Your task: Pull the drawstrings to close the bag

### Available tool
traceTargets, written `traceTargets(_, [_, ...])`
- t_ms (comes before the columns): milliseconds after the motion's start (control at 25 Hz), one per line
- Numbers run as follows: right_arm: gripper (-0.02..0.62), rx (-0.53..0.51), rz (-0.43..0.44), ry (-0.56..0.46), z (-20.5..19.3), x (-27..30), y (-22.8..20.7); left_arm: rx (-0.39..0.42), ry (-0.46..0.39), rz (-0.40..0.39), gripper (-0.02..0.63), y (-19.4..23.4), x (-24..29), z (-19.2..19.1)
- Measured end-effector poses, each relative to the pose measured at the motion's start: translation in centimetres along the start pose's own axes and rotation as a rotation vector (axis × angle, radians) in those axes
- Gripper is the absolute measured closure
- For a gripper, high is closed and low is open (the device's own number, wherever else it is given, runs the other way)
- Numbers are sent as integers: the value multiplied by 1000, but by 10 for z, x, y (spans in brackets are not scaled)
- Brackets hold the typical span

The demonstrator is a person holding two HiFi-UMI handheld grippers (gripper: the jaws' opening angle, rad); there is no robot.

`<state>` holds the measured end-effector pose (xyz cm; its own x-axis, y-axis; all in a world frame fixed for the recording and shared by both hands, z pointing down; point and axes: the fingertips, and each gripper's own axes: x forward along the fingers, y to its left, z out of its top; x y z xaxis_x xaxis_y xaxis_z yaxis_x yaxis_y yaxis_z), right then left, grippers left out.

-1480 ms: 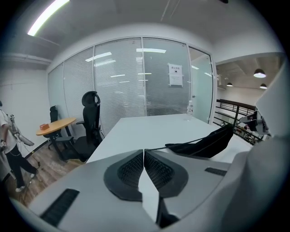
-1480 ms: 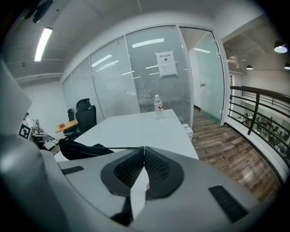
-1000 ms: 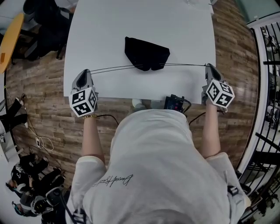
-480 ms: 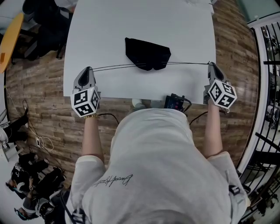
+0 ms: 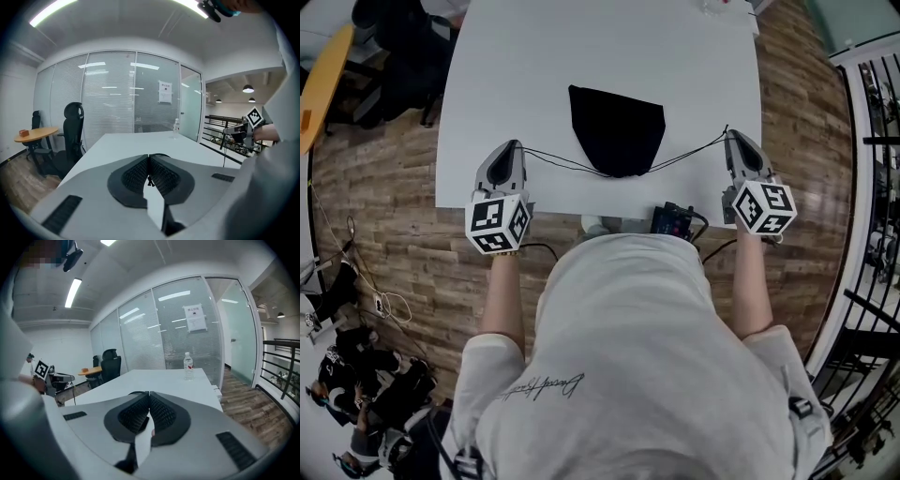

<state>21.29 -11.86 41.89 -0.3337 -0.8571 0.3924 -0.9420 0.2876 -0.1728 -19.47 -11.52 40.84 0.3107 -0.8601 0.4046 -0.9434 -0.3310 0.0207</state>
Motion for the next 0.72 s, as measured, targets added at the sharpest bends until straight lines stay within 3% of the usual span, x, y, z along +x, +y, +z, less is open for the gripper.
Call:
traceTargets(200, [569,-28,78,-7,3,10,36,29,4,-44,589,-26,2,1])
traceTargets(480, [569,-63,229,-1,11,21,99,-100,-30,-139,589,-63,2,9])
traceTargets(720, [569,-85,311,-6,18,22,137,-103,-43,-191,589,-87,2,16])
